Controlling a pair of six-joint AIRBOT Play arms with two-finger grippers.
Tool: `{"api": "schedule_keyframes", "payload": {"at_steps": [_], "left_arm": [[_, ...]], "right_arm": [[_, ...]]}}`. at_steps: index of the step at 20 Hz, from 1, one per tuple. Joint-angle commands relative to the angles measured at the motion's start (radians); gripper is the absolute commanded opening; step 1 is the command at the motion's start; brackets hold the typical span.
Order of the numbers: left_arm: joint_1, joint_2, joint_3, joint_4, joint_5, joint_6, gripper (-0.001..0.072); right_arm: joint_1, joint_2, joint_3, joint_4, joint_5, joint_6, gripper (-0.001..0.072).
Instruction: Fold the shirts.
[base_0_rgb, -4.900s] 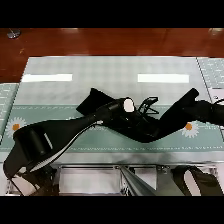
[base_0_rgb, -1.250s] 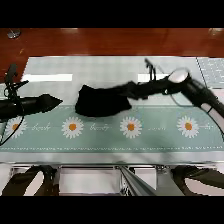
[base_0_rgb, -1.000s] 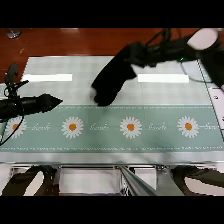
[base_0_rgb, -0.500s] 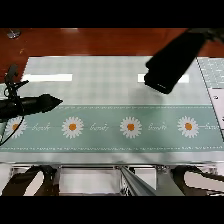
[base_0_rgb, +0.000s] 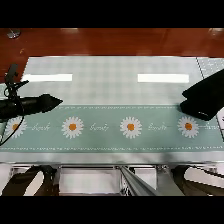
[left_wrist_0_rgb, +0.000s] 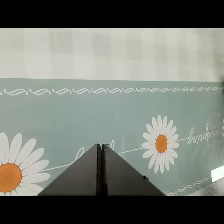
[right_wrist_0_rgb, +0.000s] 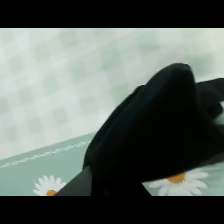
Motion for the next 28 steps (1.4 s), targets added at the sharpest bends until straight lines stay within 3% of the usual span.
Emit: {"api": "schedule_keyframes", "payload": {"at_steps": [1,4,7,9,14,16,18,20,21,22,23,24,26,28], "left_arm": [[-0.001,0.0,0.0,0.0,0.017,0.001,0.0023],[-0.001,0.0,0.0,0.0,0.034,0.0,0.0023],[-0.001,-0.001,0.0,0.0,0.056,0.0,0.0023],[-0.001,-0.002,0.0,0.0,0.098,0.0,0.0023],[-0.001,-0.049,0.0,0.0,0.111,0.0,0.0023],[-0.004,-0.078,0.0,-0.001,0.112,0.0,0.0023],[-0.019,-0.107,0.0,-0.001,0.121,0.007,0.0023],[-0.011,-0.142,0.005,0.0,0.169,0.186,0.0023],[0.014,-0.169,0.034,-0.005,0.174,0.167,0.0023],[0.039,-0.198,0.085,-0.018,0.157,0.122,0.0022],[0.055,-0.229,0.156,-0.063,0.143,0.101,0.0022],[0.055,-0.259,0.235,-0.117,0.135,0.106,0.0022],[0.011,-0.334,0.447,-0.161,0.084,0.158,0.0022],[-0.05,-0.391,0.618,-0.146,0.042,0.183,0.0021]], "right_arm": [[-0.104,0.065,-0.076,-0.044,0.047,-0.065,0.0044],[-0.175,0.208,-0.294,-0.154,0.047,-0.091,0.0044],[-0.233,0.401,-0.549,-0.512,0.043,0.014,0.0044],[-0.282,0.531,-0.703,-0.661,0.018,0.052,0.0044],[-0.437,0.807,-1.028,-0.785,-0.045,0.135,0.0065],[-0.449,0.83,-1.102,-0.808,-0.034,0.157,0.0633],[-0.447,0.827,-1.106,-0.788,-0.102,0.167,0.0618],[-0.447,0.789,-1.029,-0.611,-0.332,0.155,0.0614],[-0.446,0.744,-0.961,-0.468,-0.441,0.149,0.0549],[-0.431,0.689,-0.89,-0.282,-0.514,0.103,0.0428],[-0.393,0.634,-0.831,-0.086,-0.567,0.042,0.0293],[-0.322,0.574,-0.781,0.144,-0.624,-0.062,0.0088],[-0.112,0.455,-0.713,0.472,-0.735,-0.208,0.0045],[0.154,0.34,-0.658,0.464,-0.766,-0.254,0.0045]]}}
